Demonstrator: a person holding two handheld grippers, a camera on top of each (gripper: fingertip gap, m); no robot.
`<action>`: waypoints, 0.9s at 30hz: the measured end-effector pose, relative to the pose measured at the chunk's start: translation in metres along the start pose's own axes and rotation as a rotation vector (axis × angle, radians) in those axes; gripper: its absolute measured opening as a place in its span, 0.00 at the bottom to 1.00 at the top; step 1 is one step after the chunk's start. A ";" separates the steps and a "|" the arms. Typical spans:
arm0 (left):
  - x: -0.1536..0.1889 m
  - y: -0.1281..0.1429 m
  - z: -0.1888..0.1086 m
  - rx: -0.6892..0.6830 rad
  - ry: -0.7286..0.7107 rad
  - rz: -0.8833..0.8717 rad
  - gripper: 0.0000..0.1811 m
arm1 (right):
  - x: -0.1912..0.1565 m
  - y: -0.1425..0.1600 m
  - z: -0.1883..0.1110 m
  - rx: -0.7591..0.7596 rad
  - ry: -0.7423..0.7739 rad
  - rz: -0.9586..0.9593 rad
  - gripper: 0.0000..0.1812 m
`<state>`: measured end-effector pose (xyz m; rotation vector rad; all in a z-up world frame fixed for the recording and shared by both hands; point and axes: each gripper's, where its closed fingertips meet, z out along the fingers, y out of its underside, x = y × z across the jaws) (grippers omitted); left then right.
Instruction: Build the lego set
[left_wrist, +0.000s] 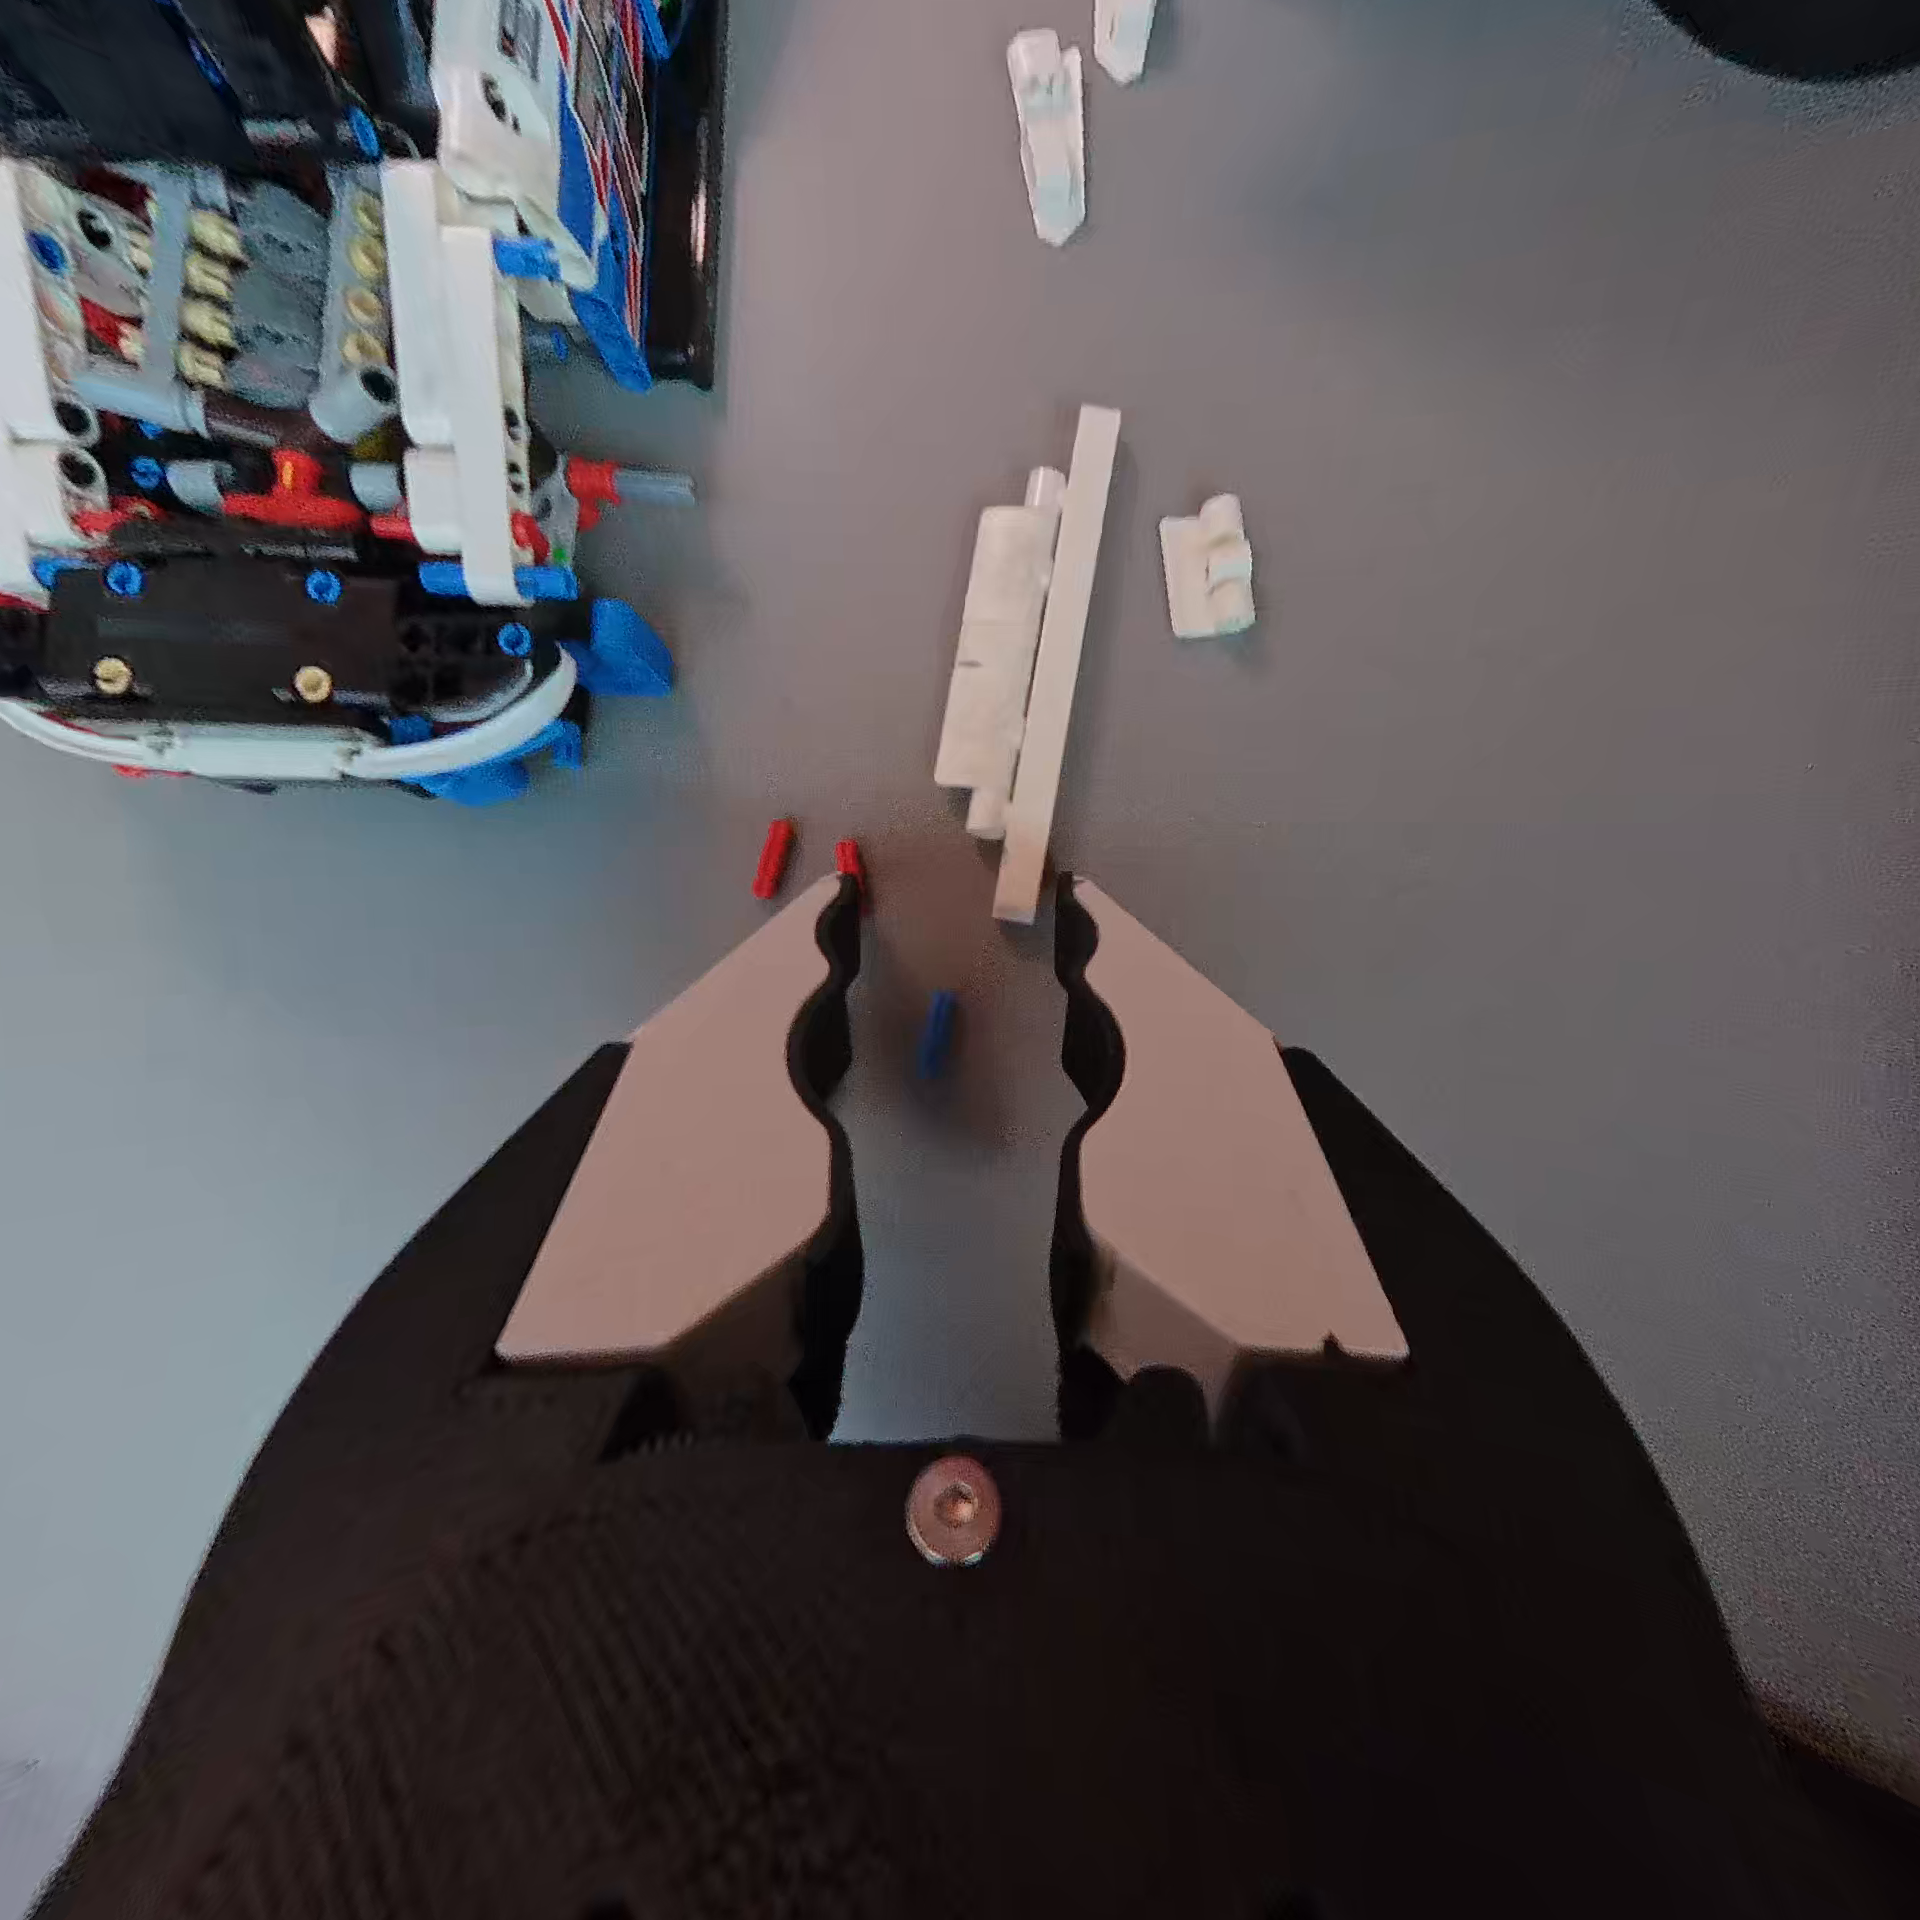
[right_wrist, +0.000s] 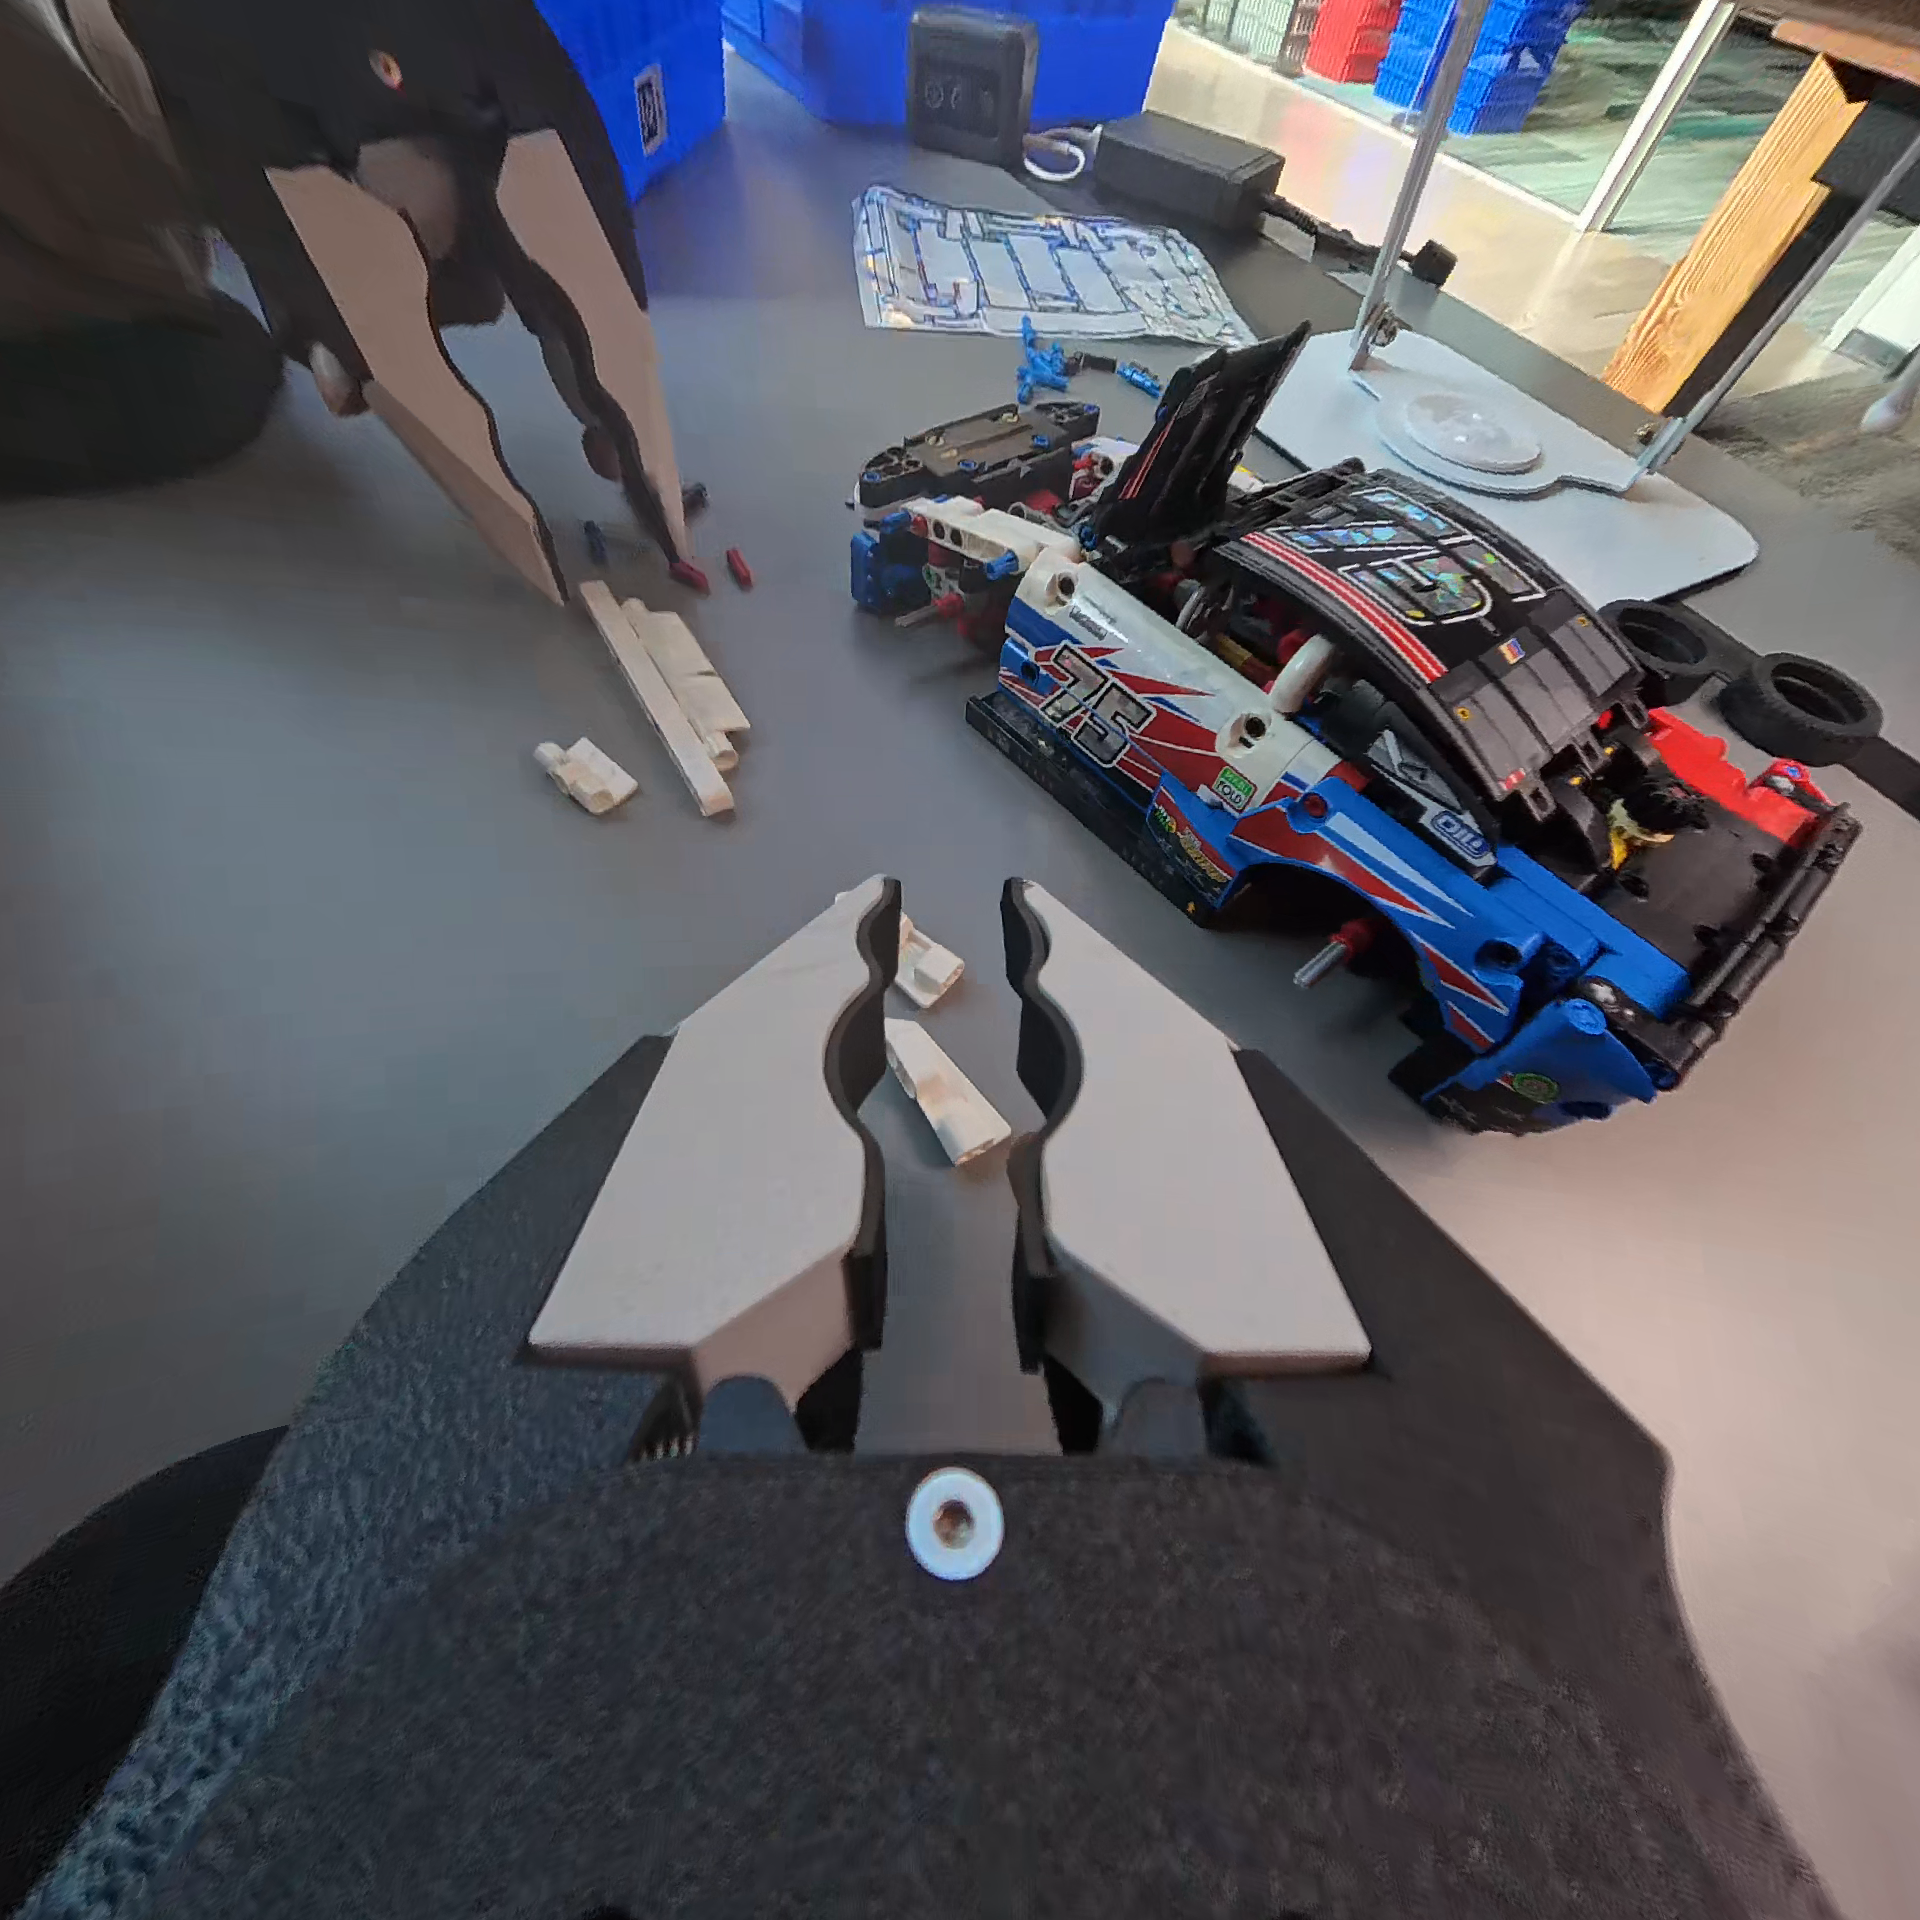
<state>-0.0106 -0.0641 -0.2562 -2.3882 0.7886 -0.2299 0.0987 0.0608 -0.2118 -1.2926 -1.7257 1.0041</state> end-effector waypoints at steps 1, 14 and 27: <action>0.000 0.003 -0.002 0.006 -0.002 0.011 0.18 | -0.001 0.004 0.002 -0.021 0.004 -0.030 0.10; 0.010 -0.020 0.016 0.078 -0.098 0.167 0.03 | 0.013 -0.003 0.000 0.037 0.051 0.000 0.08; -0.005 -0.023 0.017 0.142 -0.158 0.202 0.03 | 0.030 -0.011 -0.006 0.107 0.104 0.091 0.08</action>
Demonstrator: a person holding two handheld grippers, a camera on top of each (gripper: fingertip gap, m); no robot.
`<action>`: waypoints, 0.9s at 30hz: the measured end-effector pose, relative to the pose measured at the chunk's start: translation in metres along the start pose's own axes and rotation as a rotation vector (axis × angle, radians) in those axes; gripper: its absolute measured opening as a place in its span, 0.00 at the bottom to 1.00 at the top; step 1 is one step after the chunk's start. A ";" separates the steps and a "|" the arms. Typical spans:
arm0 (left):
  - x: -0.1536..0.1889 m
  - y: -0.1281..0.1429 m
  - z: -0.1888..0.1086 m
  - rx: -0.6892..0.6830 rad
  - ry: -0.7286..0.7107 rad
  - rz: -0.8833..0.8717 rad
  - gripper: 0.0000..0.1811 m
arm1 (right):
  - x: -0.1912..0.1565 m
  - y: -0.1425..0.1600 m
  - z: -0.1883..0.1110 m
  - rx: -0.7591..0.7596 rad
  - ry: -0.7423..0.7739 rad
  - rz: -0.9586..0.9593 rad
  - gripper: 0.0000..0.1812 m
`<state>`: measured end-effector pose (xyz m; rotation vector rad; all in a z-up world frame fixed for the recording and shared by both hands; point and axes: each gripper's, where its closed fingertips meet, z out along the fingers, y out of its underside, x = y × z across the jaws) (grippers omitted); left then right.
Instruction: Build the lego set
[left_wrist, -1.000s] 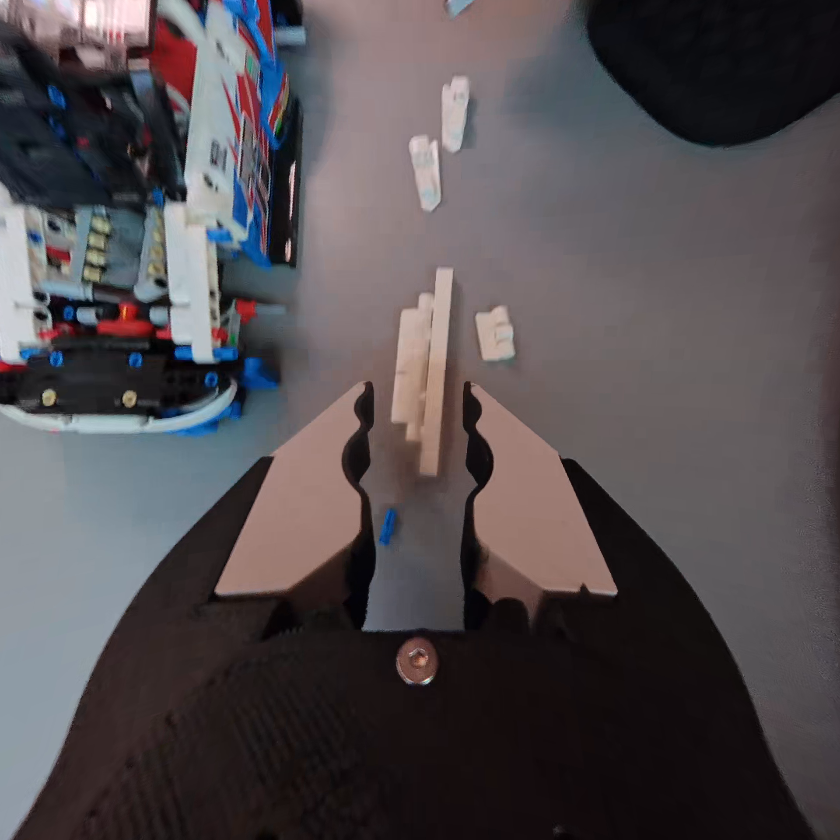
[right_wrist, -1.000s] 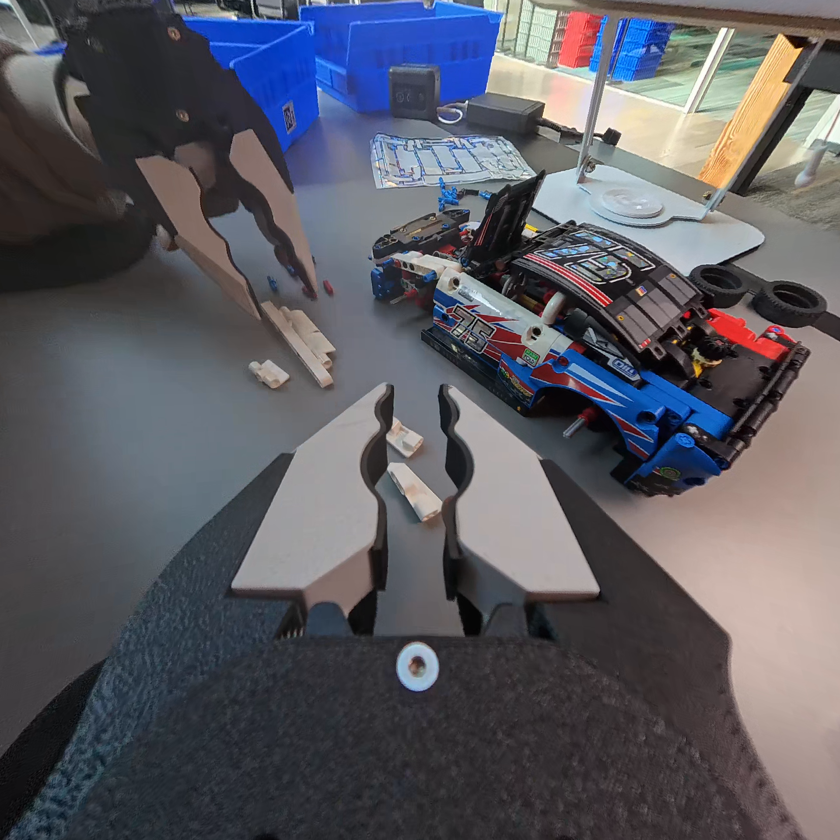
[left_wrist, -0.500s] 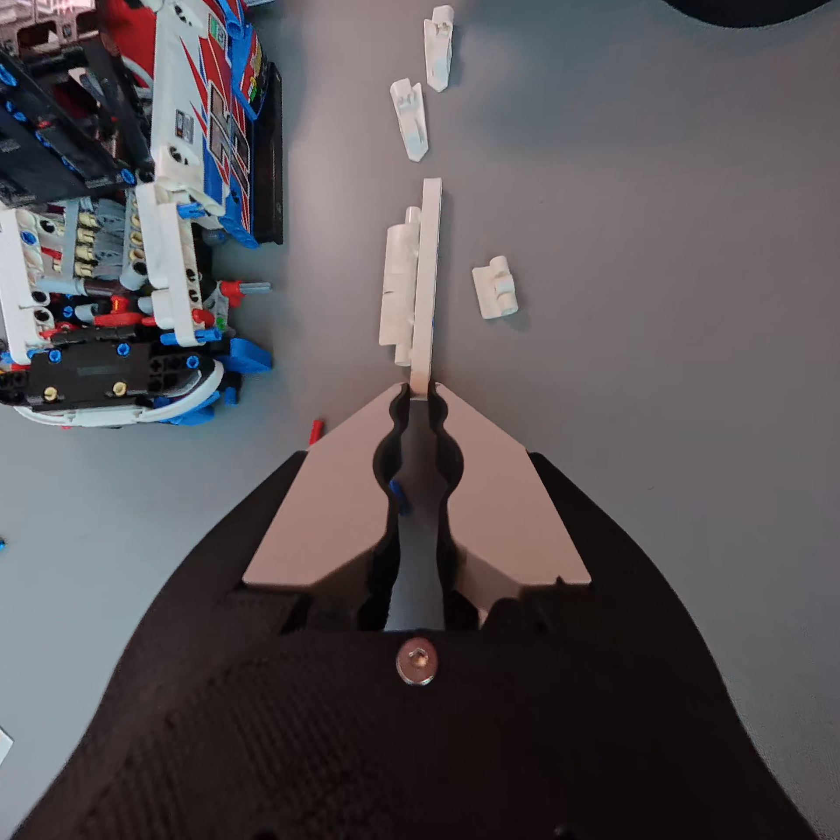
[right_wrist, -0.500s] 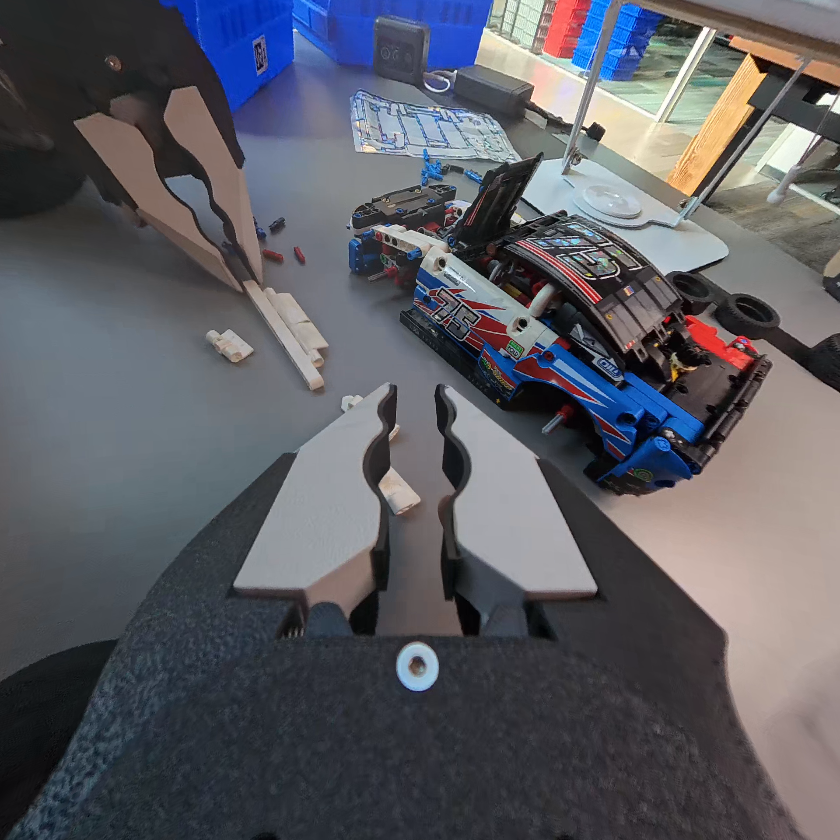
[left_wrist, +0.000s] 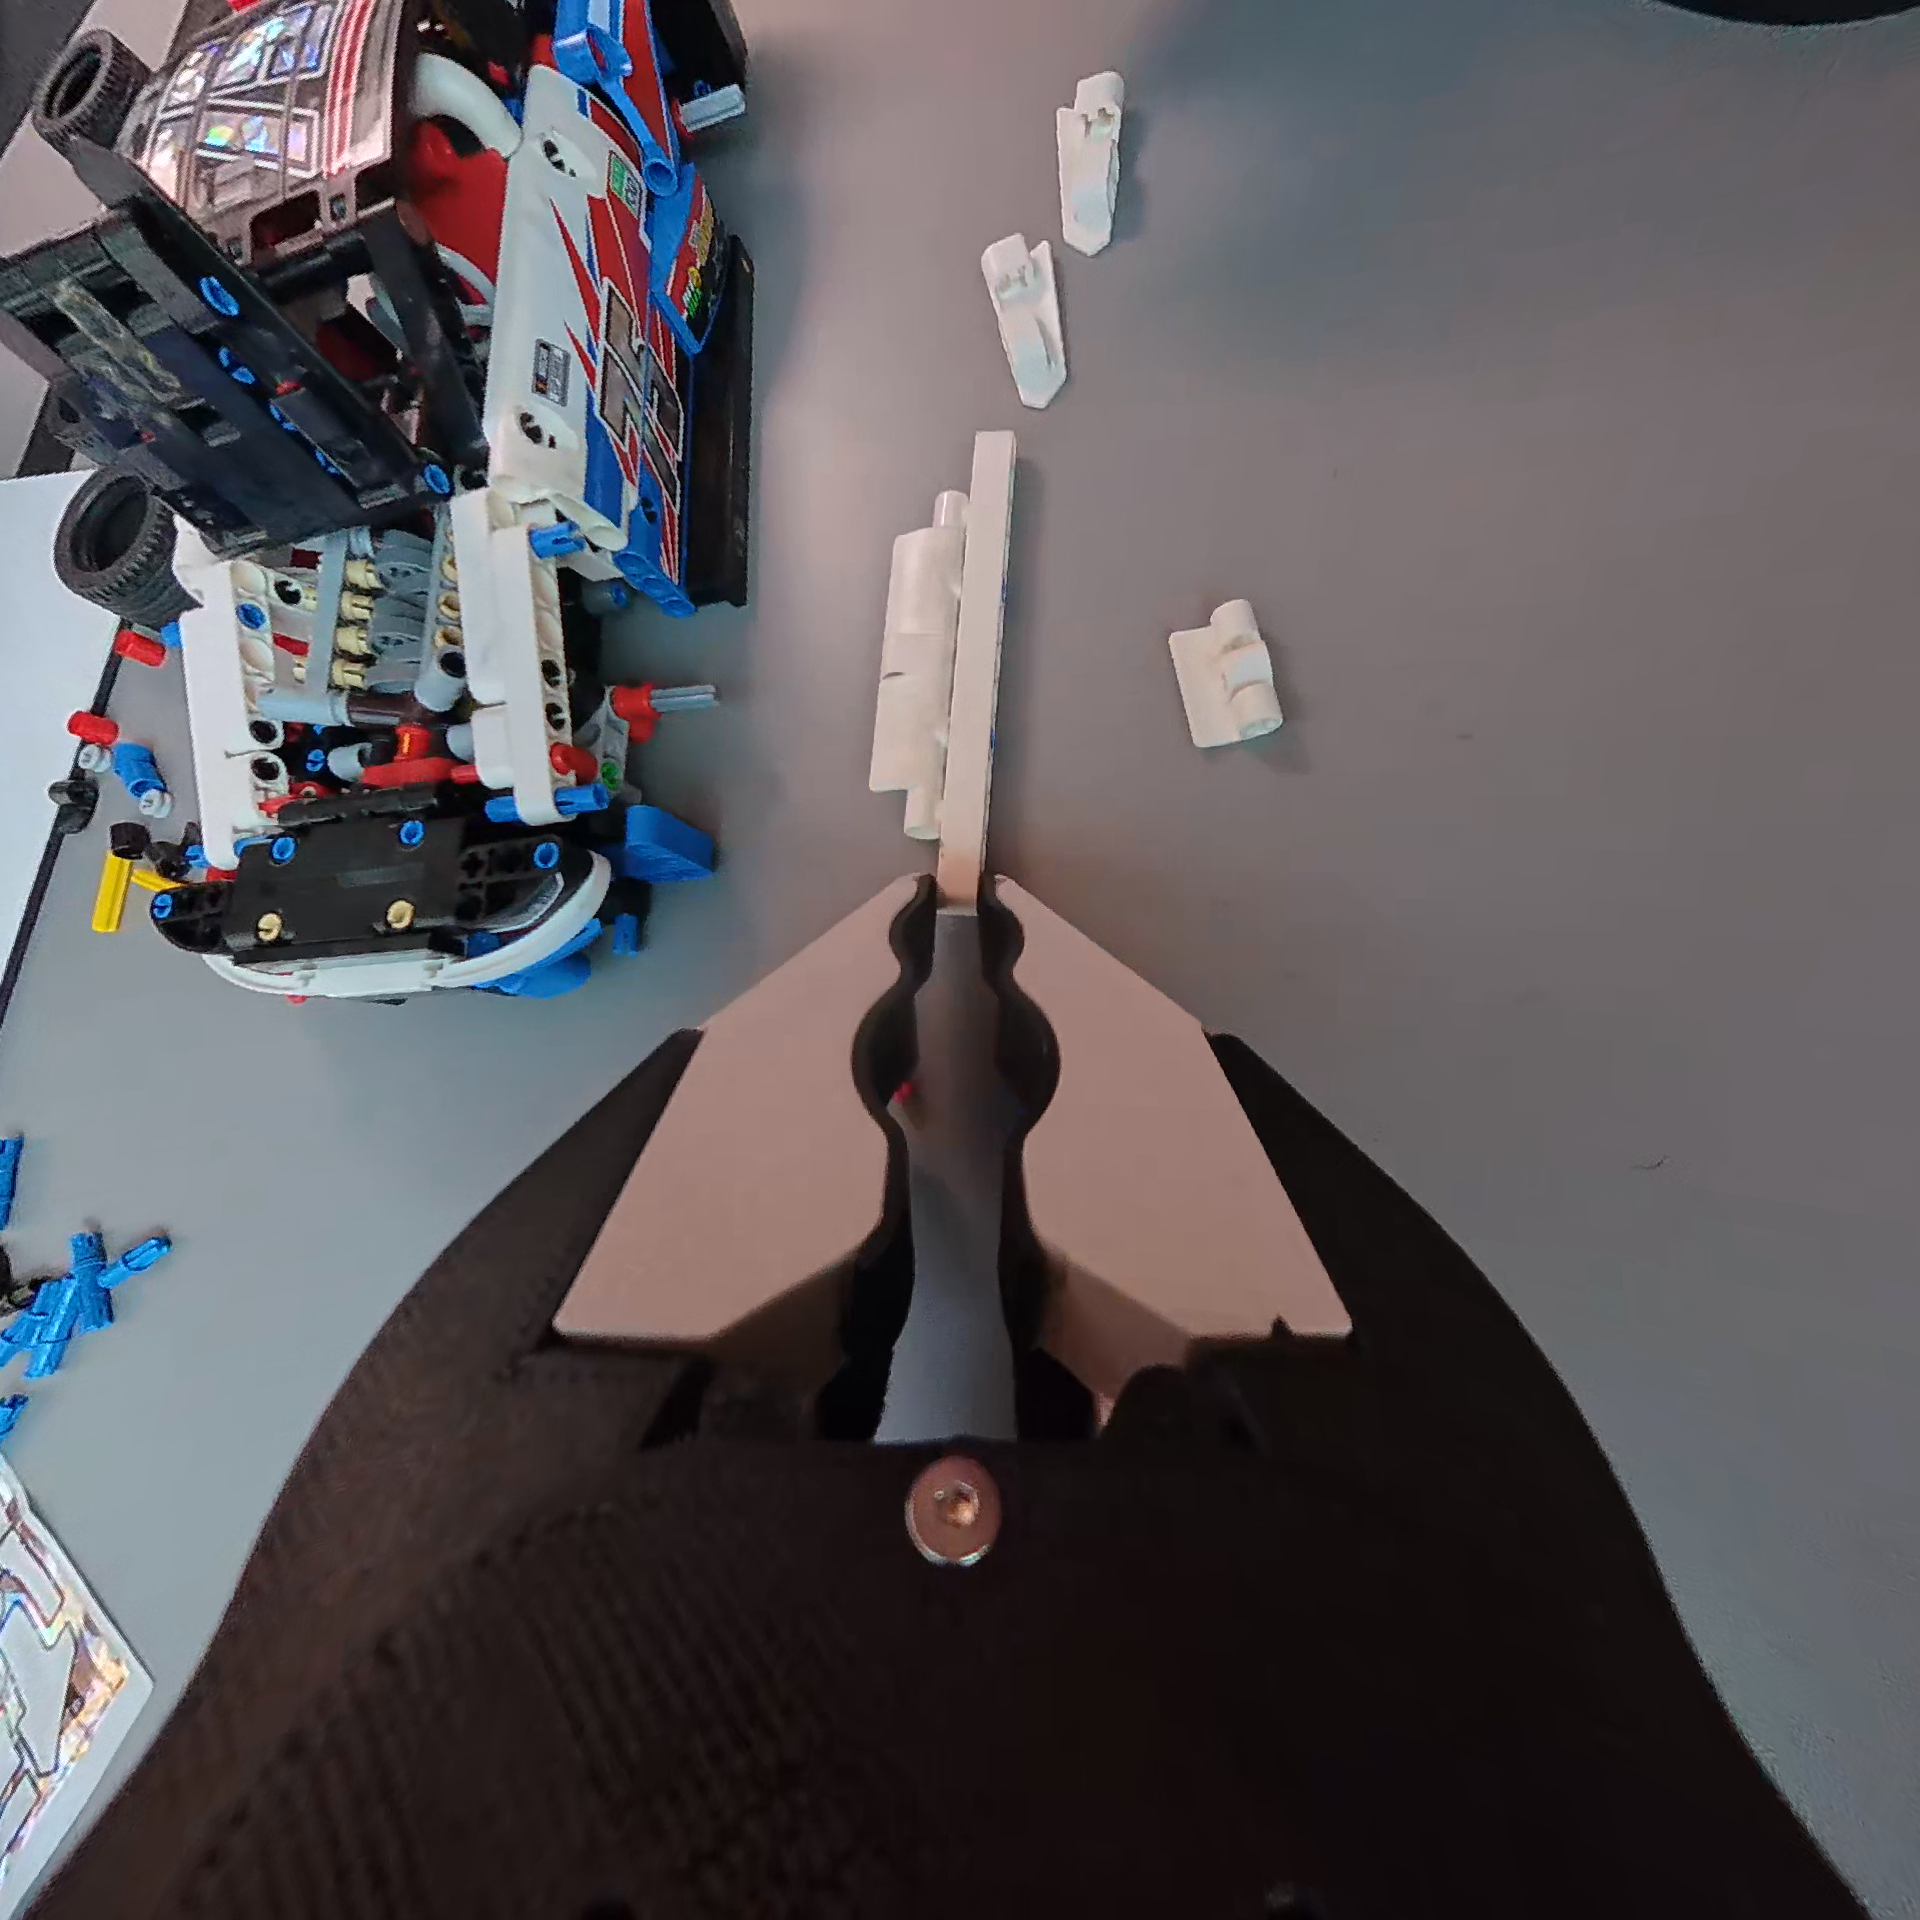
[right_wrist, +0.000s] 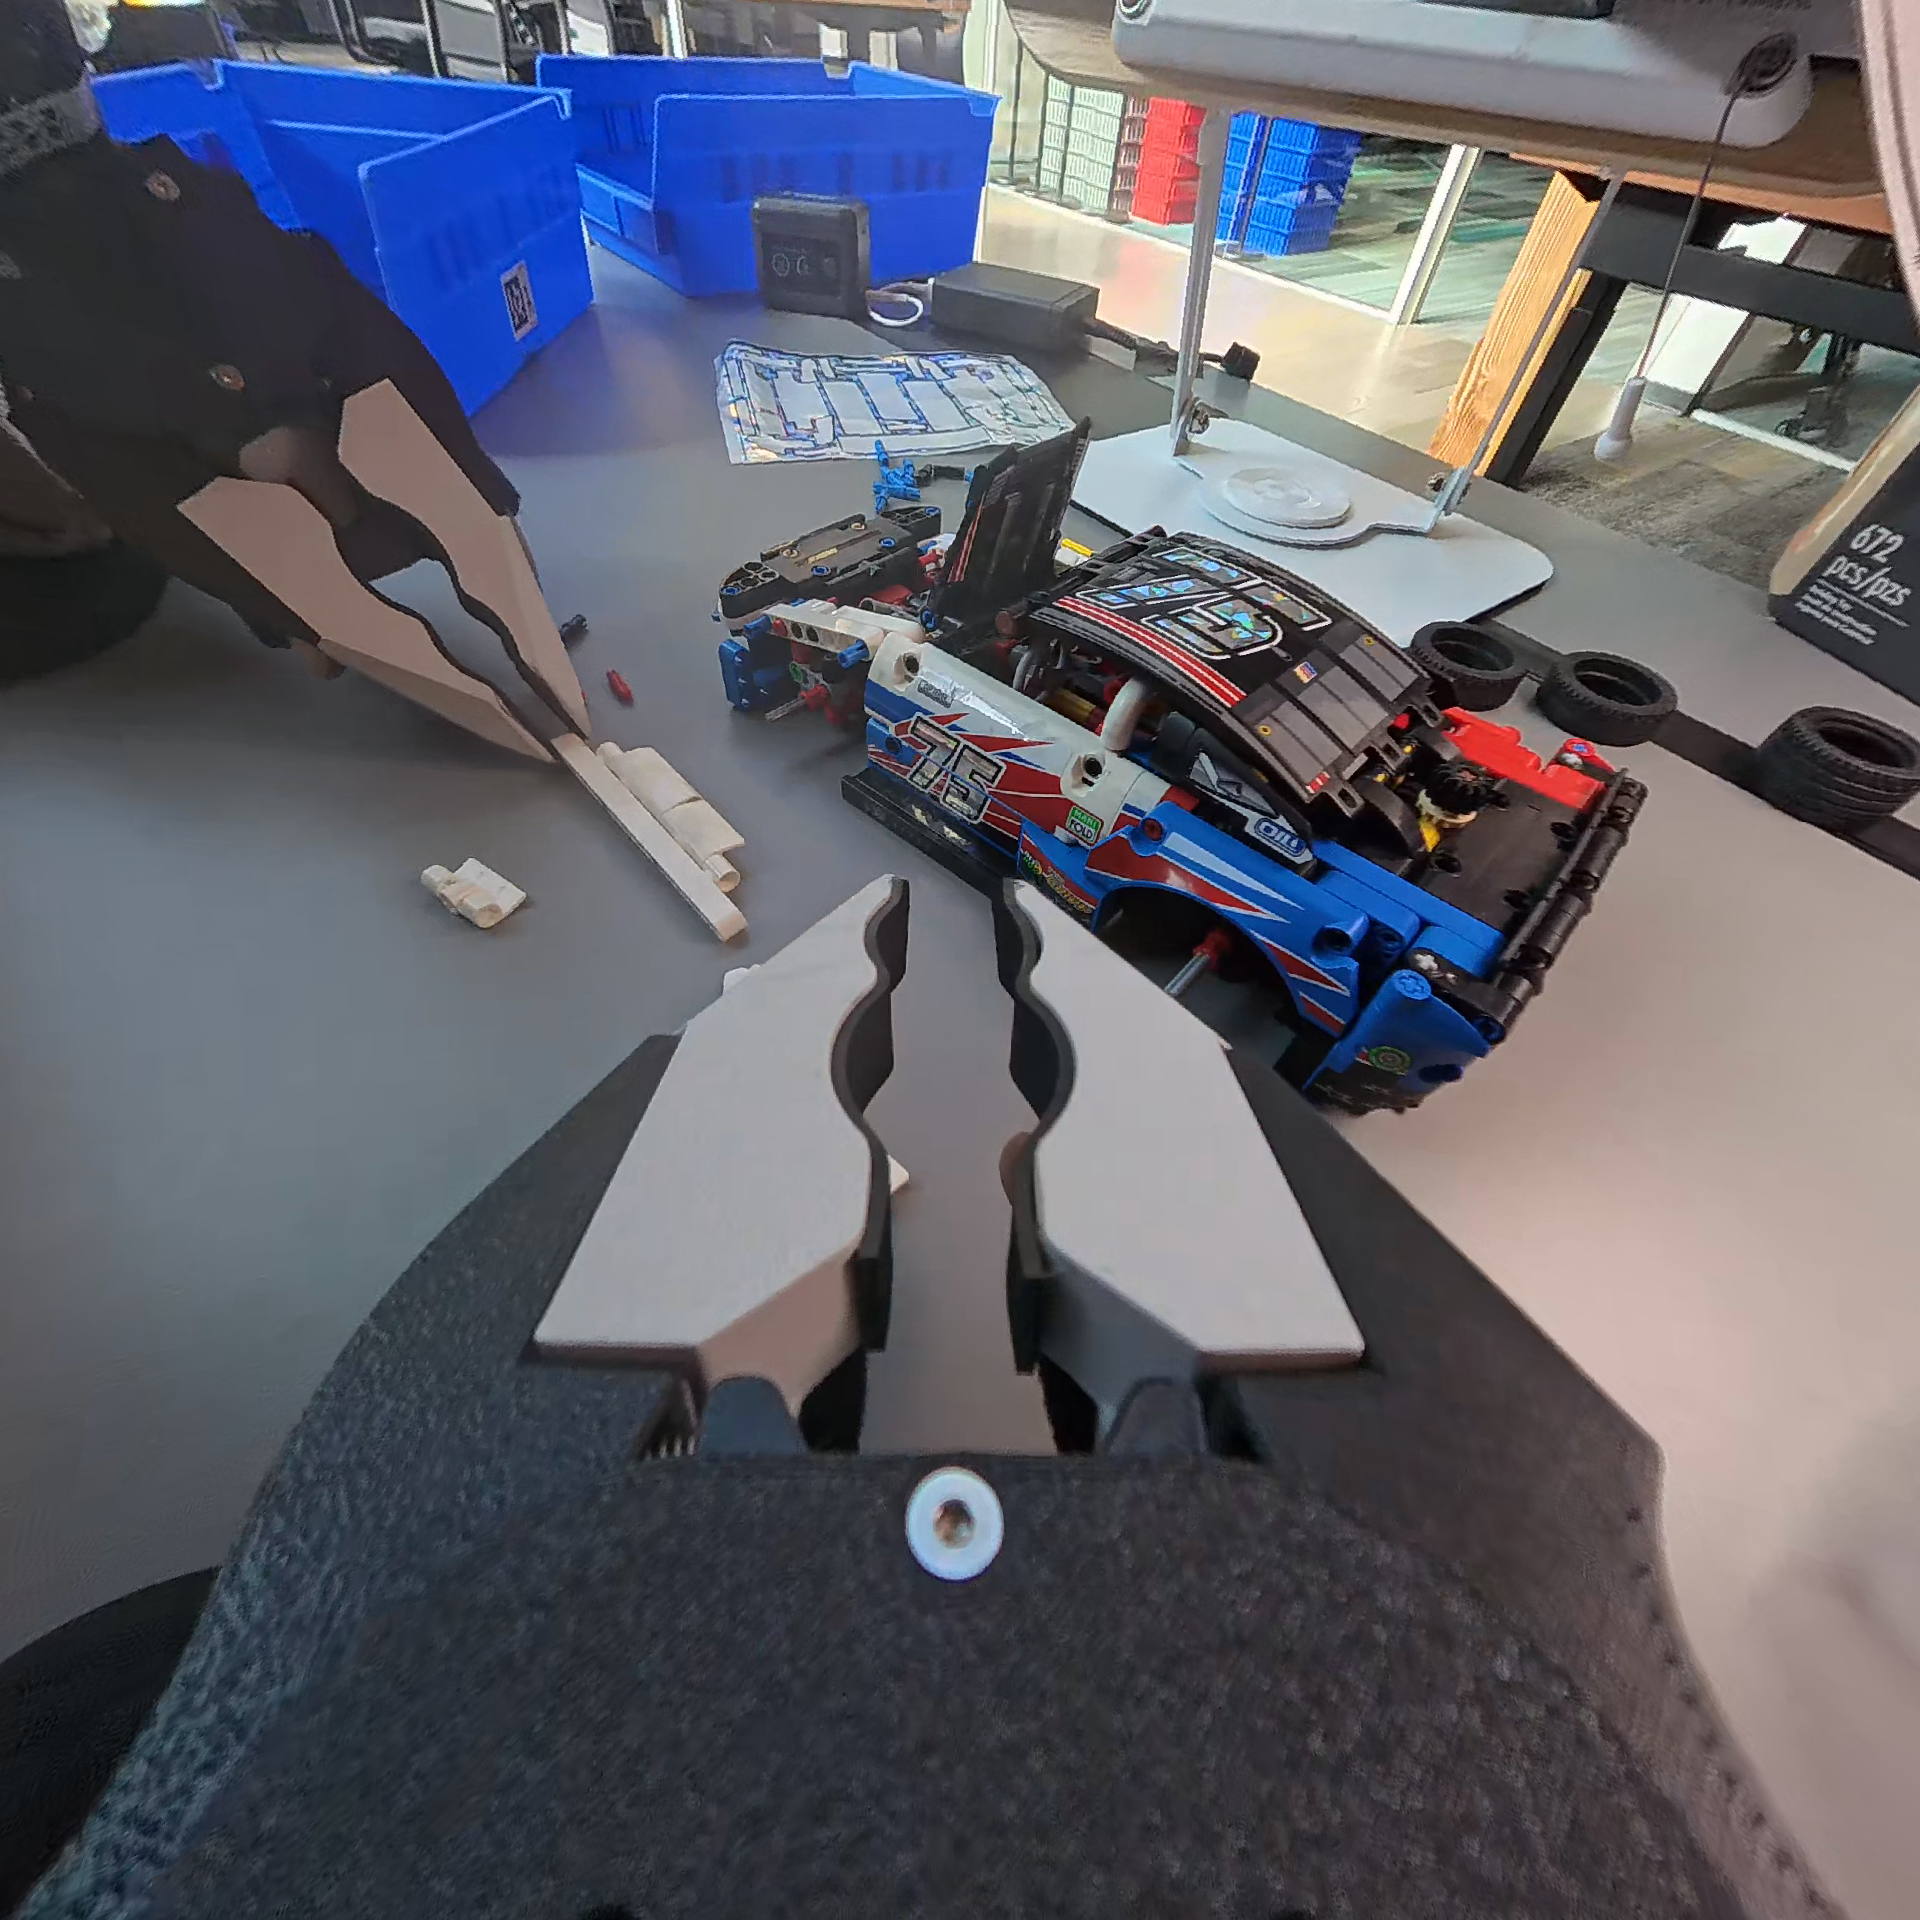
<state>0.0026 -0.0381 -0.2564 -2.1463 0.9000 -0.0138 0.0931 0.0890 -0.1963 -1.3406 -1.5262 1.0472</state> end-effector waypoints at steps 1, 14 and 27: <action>0.000 -0.001 0.000 0.008 0.002 0.007 0.03 | 0.001 0.000 0.000 0.000 0.002 0.001 0.08; -0.005 -0.001 0.003 0.041 -0.002 0.038 0.03 | 0.002 0.001 0.002 -0.006 0.001 -0.017 0.08; -0.013 -0.011 -0.001 0.134 0.000 -0.010 0.07 | 0.030 -0.015 -0.004 0.135 -0.007 0.182 0.09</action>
